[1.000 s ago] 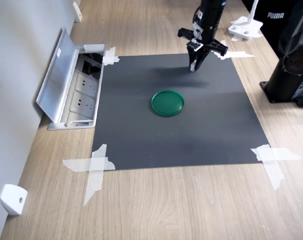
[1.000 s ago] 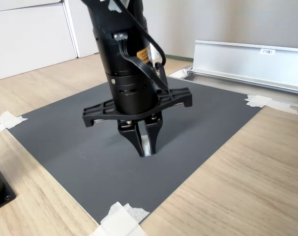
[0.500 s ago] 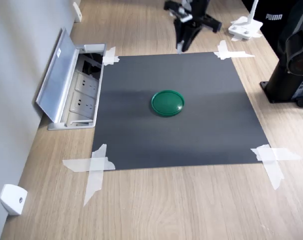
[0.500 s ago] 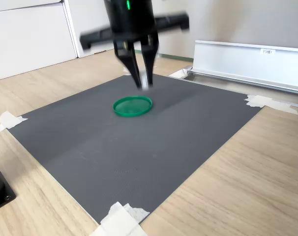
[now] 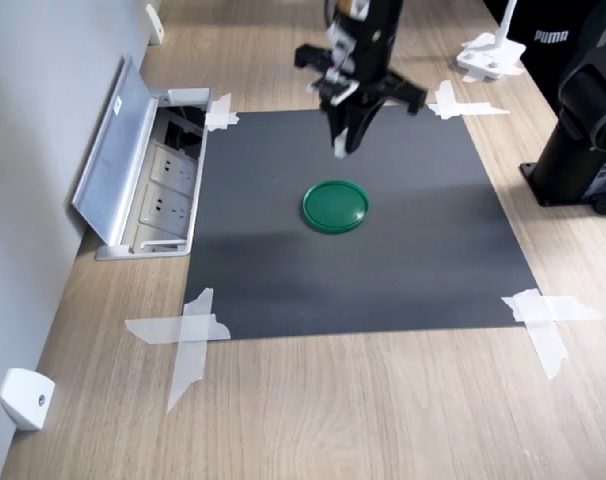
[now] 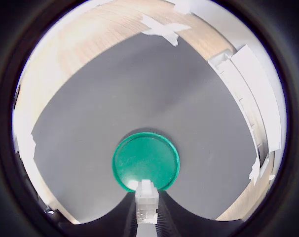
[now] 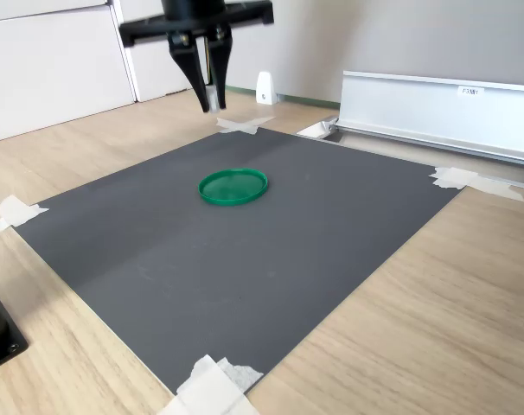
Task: Grasp a white terminal and put it on the green lid.
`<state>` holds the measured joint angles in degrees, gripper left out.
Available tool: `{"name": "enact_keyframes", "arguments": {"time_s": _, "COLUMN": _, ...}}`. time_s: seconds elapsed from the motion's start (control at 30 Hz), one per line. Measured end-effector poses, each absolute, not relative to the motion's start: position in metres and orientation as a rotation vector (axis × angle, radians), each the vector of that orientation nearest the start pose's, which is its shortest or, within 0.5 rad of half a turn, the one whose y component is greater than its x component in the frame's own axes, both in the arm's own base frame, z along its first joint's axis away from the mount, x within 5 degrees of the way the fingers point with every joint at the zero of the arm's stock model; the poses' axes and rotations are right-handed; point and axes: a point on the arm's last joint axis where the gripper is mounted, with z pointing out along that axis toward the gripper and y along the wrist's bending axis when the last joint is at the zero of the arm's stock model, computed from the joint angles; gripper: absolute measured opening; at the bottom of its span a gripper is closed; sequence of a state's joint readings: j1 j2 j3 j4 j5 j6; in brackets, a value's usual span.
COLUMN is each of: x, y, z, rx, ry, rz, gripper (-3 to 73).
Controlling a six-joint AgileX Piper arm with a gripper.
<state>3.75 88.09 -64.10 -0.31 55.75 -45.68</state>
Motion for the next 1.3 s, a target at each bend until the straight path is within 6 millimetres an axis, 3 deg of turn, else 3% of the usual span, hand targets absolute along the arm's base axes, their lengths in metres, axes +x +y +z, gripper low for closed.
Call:
{"name": "enact_keyframes", "arguments": {"time_s": 0.13, "x": 0.305, "y": 0.021, "z": 0.237, "rx": -1.228, "ry": 2.646, "rz": -0.157, "gripper": 9.4}}
{"name": "enact_keyframes", "arguments": {"time_s": 0.33, "x": 0.301, "y": 0.020, "z": 0.200, "rx": -1.311, "ry": 2.660, "rz": -0.164, "gripper": 9.4}}
{"name": "enact_keyframes", "arguments": {"time_s": 0.57, "x": 0.302, "y": 0.019, "z": 0.192, "rx": -1.409, "ry": 2.576, "rz": -0.211, "gripper": 11.6}}
{"name": "enact_keyframes", "arguments": {"time_s": 0.67, "x": 0.304, "y": 0.019, "z": 0.187, "rx": -1.438, "ry": 2.576, "rz": -0.219, "gripper": 18.6}}
{"name": "enact_keyframes", "arguments": {"time_s": 0.87, "x": 0.306, "y": 0.019, "z": 0.182, "rx": -1.445, "ry": 2.580, "rz": -0.218, "gripper": 46.9}}
{"name": "enact_keyframes", "arguments": {"time_s": 0.97, "x": 0.304, "y": 0.019, "z": 0.188, "rx": -1.428, "ry": 2.565, "rz": -0.223, "gripper": 55.6}}
{"name": "enact_keyframes", "arguments": {"time_s": 1.07, "x": 0.300, "y": 0.021, "z": 0.206, "rx": -1.366, "ry": 2.533, "rz": -0.214, "gripper": 58.8}}
{"name": "enact_keyframes", "arguments": {"time_s": 1.2, "x": 0.295, "y": 0.025, "z": 0.244, "rx": -1.240, "ry": 2.448, "rz": -0.190, "gripper": 58.5}}
{"name": "enact_keyframes", "arguments": {"time_s": 1.3, "x": 0.288, "y": 0.028, "z": 0.277, "rx": -1.153, "ry": 2.354, "rz": -0.188, "gripper": 53.3}}
